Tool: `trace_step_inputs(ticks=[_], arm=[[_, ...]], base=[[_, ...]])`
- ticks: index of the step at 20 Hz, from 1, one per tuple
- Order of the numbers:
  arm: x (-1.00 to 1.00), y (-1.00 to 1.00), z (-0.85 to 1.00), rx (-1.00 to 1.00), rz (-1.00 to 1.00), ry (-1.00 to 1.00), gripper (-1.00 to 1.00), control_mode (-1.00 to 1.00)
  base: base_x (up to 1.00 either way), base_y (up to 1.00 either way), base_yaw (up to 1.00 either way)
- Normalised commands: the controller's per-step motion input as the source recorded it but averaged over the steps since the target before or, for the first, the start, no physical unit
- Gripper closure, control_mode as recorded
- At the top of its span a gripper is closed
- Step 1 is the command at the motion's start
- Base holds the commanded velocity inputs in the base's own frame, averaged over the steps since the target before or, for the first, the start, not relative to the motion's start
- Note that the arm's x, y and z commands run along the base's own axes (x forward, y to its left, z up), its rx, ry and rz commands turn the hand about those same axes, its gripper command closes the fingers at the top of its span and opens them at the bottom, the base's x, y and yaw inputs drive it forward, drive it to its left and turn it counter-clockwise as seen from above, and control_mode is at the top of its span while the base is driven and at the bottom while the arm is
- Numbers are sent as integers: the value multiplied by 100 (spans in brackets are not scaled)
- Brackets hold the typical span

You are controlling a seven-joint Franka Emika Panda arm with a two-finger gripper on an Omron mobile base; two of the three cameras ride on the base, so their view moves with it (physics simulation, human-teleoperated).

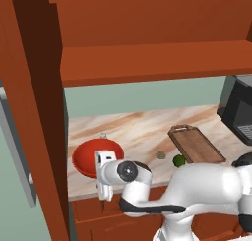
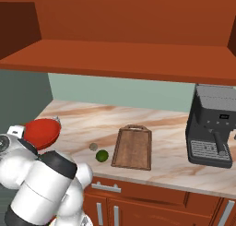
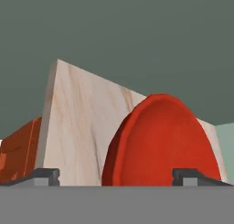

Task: Open the cabinet. Place the bowl and condiment on the counter. Then place the lime and garlic on the cutting board.

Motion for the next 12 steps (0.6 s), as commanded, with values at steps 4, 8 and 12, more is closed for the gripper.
trace_step_inputs(ticks=[4,8,12], arm=[[-24,-19,81,5,0,-11,-100,-100],[-27,-22,53,1,0,-3,-100,-100],[-21,-26,30,0,-10,0,-100,-100]], base=[[0,0,0],[0,0,0],[0,0,0]])
